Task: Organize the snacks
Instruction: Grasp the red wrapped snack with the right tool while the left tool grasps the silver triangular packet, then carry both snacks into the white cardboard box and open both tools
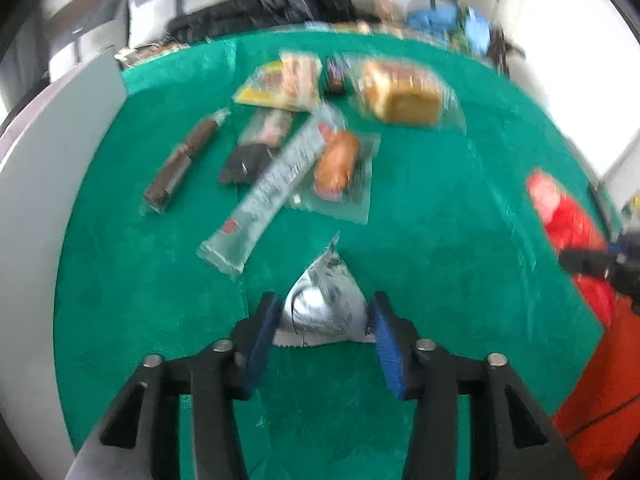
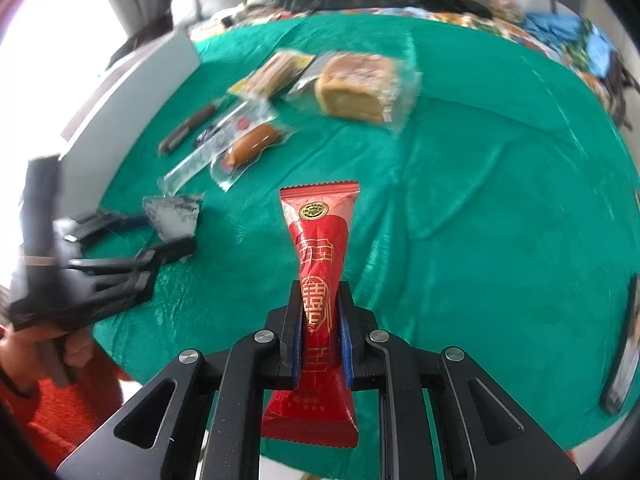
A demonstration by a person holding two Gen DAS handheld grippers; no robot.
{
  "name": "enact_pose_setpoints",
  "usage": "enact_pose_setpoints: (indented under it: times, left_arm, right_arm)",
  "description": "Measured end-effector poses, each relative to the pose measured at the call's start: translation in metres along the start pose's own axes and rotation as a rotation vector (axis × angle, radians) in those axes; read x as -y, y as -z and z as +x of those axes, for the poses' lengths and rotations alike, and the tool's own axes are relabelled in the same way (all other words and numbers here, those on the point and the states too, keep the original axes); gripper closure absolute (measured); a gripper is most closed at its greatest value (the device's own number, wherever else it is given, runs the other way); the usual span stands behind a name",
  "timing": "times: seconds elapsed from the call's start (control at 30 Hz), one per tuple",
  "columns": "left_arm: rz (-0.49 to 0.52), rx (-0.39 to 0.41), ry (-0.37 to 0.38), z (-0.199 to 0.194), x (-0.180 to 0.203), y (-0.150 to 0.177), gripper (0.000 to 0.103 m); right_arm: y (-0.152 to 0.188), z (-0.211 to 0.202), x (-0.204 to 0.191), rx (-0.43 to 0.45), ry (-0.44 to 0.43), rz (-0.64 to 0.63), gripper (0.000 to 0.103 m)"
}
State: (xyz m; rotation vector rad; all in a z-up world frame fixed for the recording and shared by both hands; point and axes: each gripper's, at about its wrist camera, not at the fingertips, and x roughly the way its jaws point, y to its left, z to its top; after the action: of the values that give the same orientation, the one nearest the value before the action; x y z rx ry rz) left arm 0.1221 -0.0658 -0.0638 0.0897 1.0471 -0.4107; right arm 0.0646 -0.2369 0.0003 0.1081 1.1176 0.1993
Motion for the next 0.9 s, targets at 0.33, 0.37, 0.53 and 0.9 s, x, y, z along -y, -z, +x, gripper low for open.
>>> enact_pose_setpoints:
  times: [0.33,0.37,0.53,0.9]
  left_arm:
    - [-0.259,0.174,0.148,-0.098,-0.07,-0.014,0.066]
    - [-0.282,0.2,0.152,-0.113,-0.084,-0.016,0.066]
    - [-0.347,0.301,0.048,-0.181,-0.162,-0.018,0.066]
    - [-0.528,0.269,-0.427,-0.235,-0.304,0.043,0.025]
  right_arm:
    - [-0.014,0.003,-0.008,0.008,-0.082,0.075,0.089]
    - [-0.026,0.0,-0.021,0.022,-0.108,0.069,0.089]
    - [-0.094,-0.022,-0.11,0.09,-0.27,-0.009,0.089]
    - [-0.202,-0.021,-0.332,0.137,-0.534,-0.146,0.034]
